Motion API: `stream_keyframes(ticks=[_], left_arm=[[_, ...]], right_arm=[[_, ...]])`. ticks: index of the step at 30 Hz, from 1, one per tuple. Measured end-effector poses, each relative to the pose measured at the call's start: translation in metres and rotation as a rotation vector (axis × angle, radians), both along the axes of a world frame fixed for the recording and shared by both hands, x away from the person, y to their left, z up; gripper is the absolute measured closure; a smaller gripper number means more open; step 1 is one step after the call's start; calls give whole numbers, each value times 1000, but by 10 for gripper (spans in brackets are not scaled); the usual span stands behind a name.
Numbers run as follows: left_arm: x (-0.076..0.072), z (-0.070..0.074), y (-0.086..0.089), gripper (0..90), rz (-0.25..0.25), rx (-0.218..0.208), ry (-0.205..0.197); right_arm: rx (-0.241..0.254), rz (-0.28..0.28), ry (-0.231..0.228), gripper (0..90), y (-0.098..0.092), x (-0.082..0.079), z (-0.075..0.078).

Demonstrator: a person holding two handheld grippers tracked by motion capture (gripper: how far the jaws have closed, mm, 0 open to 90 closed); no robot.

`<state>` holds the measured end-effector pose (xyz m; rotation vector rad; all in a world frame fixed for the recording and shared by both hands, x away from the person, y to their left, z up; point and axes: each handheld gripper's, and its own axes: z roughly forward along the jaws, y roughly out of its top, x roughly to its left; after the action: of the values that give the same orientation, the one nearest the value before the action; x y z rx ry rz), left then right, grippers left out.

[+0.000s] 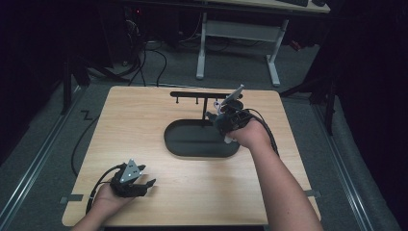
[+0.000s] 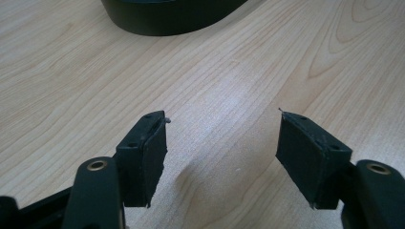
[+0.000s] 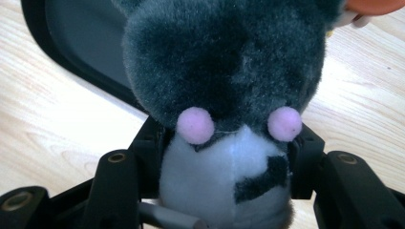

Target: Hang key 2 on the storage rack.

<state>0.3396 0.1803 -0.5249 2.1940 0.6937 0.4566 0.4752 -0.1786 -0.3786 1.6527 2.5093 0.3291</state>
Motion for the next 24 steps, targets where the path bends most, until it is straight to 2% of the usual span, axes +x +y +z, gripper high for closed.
stream_keyframes(ticks=[8, 13, 15, 20, 24], left_arm=[[0, -1, -1, 345, -2, 4, 2], [-1, -1, -2, 345, -9, 4, -1], [-1, -1, -2, 345, -11, 7, 0], [-1, -1, -2, 344, -9, 4, -1], [-1, 0, -1, 344, -10, -1, 1]], right_arm=[[26, -13, -22, 416, 1, 9, -16], [41, -46, -34, 325, 2, 14, -24], [52, -42, -49, 289, 2, 17, -27], [57, -54, -65, 273, 4, 15, -25], [62, -49, -96, 280, 1, 10, -21]])
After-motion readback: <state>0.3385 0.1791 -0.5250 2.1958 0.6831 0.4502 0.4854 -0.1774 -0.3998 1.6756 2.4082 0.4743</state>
